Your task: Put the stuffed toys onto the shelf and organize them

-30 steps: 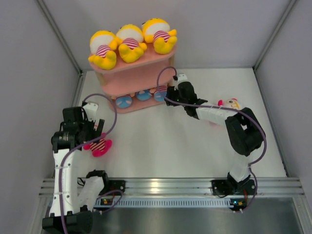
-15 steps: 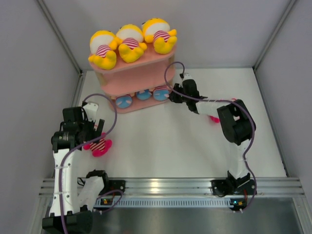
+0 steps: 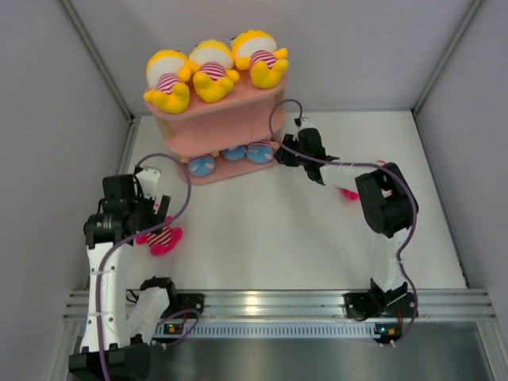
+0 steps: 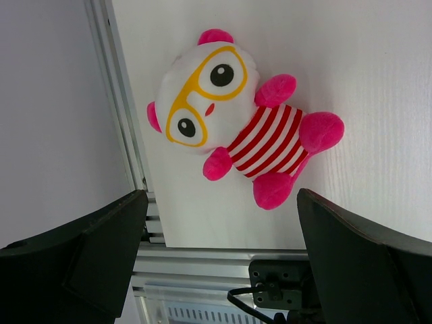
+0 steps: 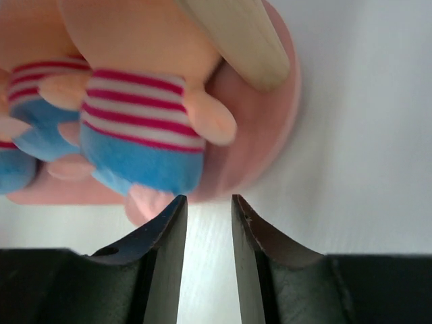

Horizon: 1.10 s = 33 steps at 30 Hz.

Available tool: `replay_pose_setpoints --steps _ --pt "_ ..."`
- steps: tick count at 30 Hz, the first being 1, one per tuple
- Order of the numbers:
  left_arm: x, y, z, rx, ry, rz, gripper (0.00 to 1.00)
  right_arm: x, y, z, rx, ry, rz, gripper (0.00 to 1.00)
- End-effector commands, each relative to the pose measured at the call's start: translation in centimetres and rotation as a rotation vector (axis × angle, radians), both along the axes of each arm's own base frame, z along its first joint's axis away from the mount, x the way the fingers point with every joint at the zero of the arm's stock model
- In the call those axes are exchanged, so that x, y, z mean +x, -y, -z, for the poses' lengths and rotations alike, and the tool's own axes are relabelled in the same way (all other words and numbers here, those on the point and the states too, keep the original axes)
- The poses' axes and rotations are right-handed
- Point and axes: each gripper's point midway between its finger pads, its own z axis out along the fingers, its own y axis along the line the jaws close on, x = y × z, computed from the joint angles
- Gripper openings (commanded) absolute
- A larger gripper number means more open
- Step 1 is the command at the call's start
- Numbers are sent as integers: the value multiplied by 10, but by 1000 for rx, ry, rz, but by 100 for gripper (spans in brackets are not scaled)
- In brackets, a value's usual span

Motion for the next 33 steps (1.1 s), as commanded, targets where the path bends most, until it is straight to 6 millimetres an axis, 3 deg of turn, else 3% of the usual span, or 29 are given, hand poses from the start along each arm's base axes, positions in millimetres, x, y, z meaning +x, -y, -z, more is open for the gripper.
replay_pose_setpoints --steps 1,3,4,8,10,12,15,20,27,33 --pt "-1 -1 0 11 5 2 99 -8 26 -49 -36 89 50 34" --pt "-1 0 1 8 4 3 99 -28 48 -42 -148 44 73 44" --pt "-2 0 1 8 4 3 99 -36 61 -63 -173 65 104 48" --pt "-2 4 3 -12 7 13 99 -76 142 -54 -438 -29 338 64" --pt "-2 6 2 -23 13 19 99 -95 167 -54 -506 -48 394 77" --pt "-2 7 3 -28 13 22 99 -114 190 -37 -559 -93 460 86" --pt "-4 7 7 -31 5 19 99 -130 213 -17 -541 -139 525 87" --pt "-12 -1 24 7 -46 -12 98 -140 234 -2 -457 -138 601 86" --pt "-16 0 34 0 -73 -11 99 -133 244 17 -450 -169 628 83" --pt "-14 -1 29 6 -62 -11 99 -133 247 11 -458 -160 633 82"
